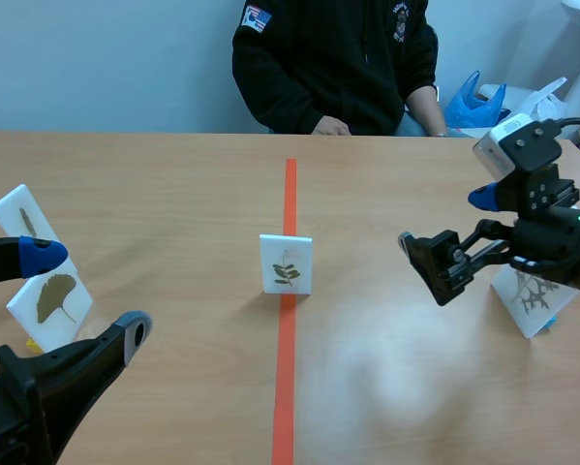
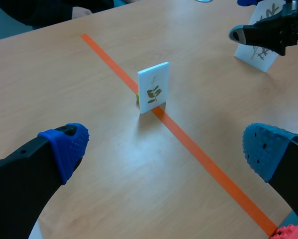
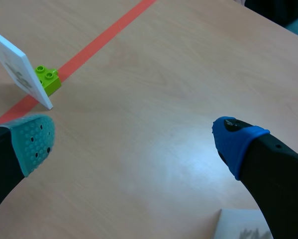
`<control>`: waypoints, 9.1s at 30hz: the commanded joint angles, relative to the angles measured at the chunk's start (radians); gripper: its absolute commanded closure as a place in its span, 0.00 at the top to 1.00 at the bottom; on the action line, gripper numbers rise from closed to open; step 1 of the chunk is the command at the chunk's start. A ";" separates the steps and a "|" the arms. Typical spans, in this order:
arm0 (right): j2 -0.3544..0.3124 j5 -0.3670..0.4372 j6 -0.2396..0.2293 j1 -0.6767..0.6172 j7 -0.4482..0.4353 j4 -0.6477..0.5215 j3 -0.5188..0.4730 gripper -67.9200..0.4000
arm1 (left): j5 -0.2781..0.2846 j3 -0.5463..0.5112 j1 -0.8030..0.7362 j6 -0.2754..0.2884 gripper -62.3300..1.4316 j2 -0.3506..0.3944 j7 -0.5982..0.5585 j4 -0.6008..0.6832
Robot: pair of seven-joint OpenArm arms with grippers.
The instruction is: Sort the leaf by its shape. The table is split by an orange tape line. A compound leaf with several leaflets goes to the left side, a simple leaf with one blade goes to the right side. Return to the home posture when a red brick is placed on the table.
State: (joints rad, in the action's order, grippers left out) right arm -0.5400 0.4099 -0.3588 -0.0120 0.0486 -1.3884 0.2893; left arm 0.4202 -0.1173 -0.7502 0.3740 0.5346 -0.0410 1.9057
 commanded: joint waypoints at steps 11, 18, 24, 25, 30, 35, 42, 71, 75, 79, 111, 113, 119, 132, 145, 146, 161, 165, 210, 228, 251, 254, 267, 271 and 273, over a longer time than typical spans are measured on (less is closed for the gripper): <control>0.117 -0.099 0.010 0.169 -0.101 0.169 0.185 1.00 | 0.006 -0.005 0.005 0.002 1.00 -0.005 -0.014 0.018; 0.189 -0.158 0.054 0.233 -0.146 0.261 0.307 1.00 | 0.006 -0.005 0.005 0.002 1.00 -0.005 -0.014 0.018; 0.265 -0.205 0.091 0.290 -0.188 0.363 0.387 1.00 | 0.006 -0.005 0.005 0.002 1.00 -0.005 -0.014 0.018; 0.276 -0.206 0.103 0.296 -0.191 0.378 0.396 1.00 | 0.006 -0.005 0.005 0.002 1.00 -0.005 -0.014 0.018; 0.332 -0.248 0.131 0.321 -0.220 0.448 0.414 1.00 | 0.006 -0.005 0.005 0.002 1.00 -0.005 -0.014 0.018; 0.387 -0.251 0.131 0.352 -0.240 0.538 0.414 1.00 | 0.006 -0.005 0.005 0.002 1.00 -0.005 -0.014 0.018; 0.418 -0.262 0.130 0.378 -0.269 0.601 0.415 0.97 | 0.006 -0.005 0.005 0.002 1.00 -0.005 -0.014 0.018; 0.413 -0.262 0.130 0.377 -0.269 0.600 0.445 0.05 | 0.006 -0.005 0.005 0.002 1.00 -0.005 -0.014 0.018; 0.407 -0.262 0.127 0.377 -0.269 0.593 0.444 0.05 | 0.006 -0.005 0.005 0.002 1.00 -0.005 -0.014 0.018; 0.384 -0.261 0.123 0.364 -0.261 0.534 0.438 0.05 | 0.005 -0.005 0.005 0.002 1.00 -0.005 -0.013 0.018; 0.132 0.015 0.100 -0.310 0.079 -0.406 -0.187 0.05 | 0.005 -0.005 0.005 0.002 1.00 -0.005 -0.011 0.018; 0.133 0.041 0.097 -0.358 0.089 -0.442 -0.230 0.05 | 0.005 -0.005 0.005 0.002 1.00 -0.005 -0.011 0.018; 0.133 0.083 0.097 -0.480 0.115 -0.526 -0.344 0.05 | 0.005 -0.005 0.005 0.002 1.00 -0.005 -0.011 0.018; 0.154 0.115 0.097 -0.567 0.115 -0.504 -0.415 0.05 | 0.006 -0.005 0.005 0.002 1.00 -0.005 -0.011 0.018; 0.186 0.088 0.070 -0.447 0.018 -0.240 -0.404 0.05 | 0.006 -0.005 0.005 0.002 1.00 -0.005 -0.011 0.018; 0.186 0.088 0.070 -0.433 0.009 -0.212 -0.400 0.05 | 0.006 -0.005 0.005 0.002 1.00 -0.005 -0.011 0.018; 0.225 0.044 0.070 -0.317 -0.160 0.118 -0.373 0.05 | 0.006 -0.005 0.005 0.002 1.00 -0.005 -0.011 0.007; 0.225 0.032 0.070 -0.318 -0.182 0.122 -0.373 0.05 | 0.006 -0.005 0.005 0.002 1.00 -0.005 -0.011 0.005; 0.225 -0.051 0.079 -0.301 -0.272 0.060 -0.373 0.84 | 0.006 -0.005 0.005 0.002 1.00 -0.005 -0.011 0.005; 0.225 -0.051 0.078 -0.412 -0.176 -0.222 -0.374 0.84 | 0.006 -0.005 0.005 0.002 1.00 -0.005 -0.011 0.005; 0.251 -0.047 0.035 -0.716 0.129 -0.826 -0.467 1.00 | 0.006 -0.005 0.005 0.002 1.00 -0.005 -0.011 0.005; 0.272 -0.047 0.019 -0.742 0.137 -0.826 -0.444 1.00 | 0.006 -0.005 0.005 0.002 1.00 -0.005 -0.011 0.005; 0.286 -0.067 0.030 -0.752 0.118 -0.783 -0.278 1.00 | 0.006 -0.005 0.005 0.002 1.00 -0.005 -0.010 0.005; 0.285 -0.067 0.030 -0.752 0.097 -0.750 -0.273 1.00 | 0.006 -0.005 0.005 0.002 1.00 -0.005 -0.010 0.005; 0.285 -0.067 0.030 -0.750 0.091 -0.739 -0.273 1.00 | 0.006 -0.005 0.005 0.002 1.00 -0.005 -0.010 0.005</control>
State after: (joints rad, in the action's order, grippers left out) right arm -0.2550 0.3397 -0.3325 -0.7681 0.1585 -2.1185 0.0246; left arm 0.4202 -0.1173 -0.7498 0.3740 0.5346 -0.0349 1.9045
